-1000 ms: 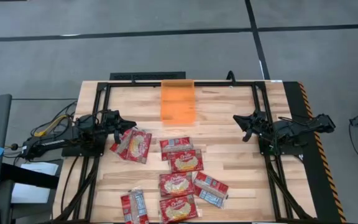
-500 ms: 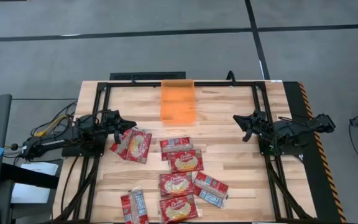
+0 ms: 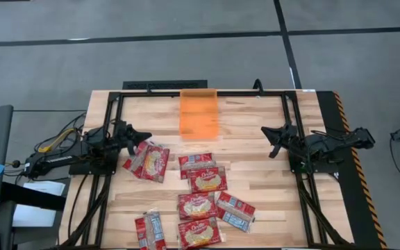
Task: Sort popcorn bags into baskets
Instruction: Put the red popcorn bag into the orange bin
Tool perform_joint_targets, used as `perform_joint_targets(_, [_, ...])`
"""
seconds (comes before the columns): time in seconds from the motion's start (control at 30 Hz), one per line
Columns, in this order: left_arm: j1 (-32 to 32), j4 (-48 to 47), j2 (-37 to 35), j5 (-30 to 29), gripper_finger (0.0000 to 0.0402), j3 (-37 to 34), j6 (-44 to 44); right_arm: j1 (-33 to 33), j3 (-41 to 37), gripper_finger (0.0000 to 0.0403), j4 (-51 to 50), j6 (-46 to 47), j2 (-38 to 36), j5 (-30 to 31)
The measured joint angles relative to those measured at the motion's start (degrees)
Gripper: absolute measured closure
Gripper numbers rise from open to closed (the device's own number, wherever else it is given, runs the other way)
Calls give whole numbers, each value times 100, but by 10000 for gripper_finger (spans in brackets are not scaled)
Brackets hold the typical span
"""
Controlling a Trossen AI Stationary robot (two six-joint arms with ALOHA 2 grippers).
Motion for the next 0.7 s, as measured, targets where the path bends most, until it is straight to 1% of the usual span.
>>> perform_joint_targets(0.07, [0,20,0,-120,372,0,-252,2,1,354,0,-139,0,-2])
perform_joint_targets(0.23, [0,108,0,-298,372,-1,-612,2,-4,354,22,-149,0,-2])
perform_joint_targets(0.37, [0,183,-1,-592,372,-1,-1014,2,-7,354,86,-159,0,13])
perform_joint_targets(0.5, [2,271,0,-944,368,-1,-1489,2,-22,354,283,293,-2,15])
perform_joint_targets(0.6, [4,691,-2,-909,346,15,-1653,-7,-22,354,519,335,0,11])
perform_joint_targets(0.7, [2,992,8,-891,303,111,-1638,6,-22,354,1017,587,0,2])
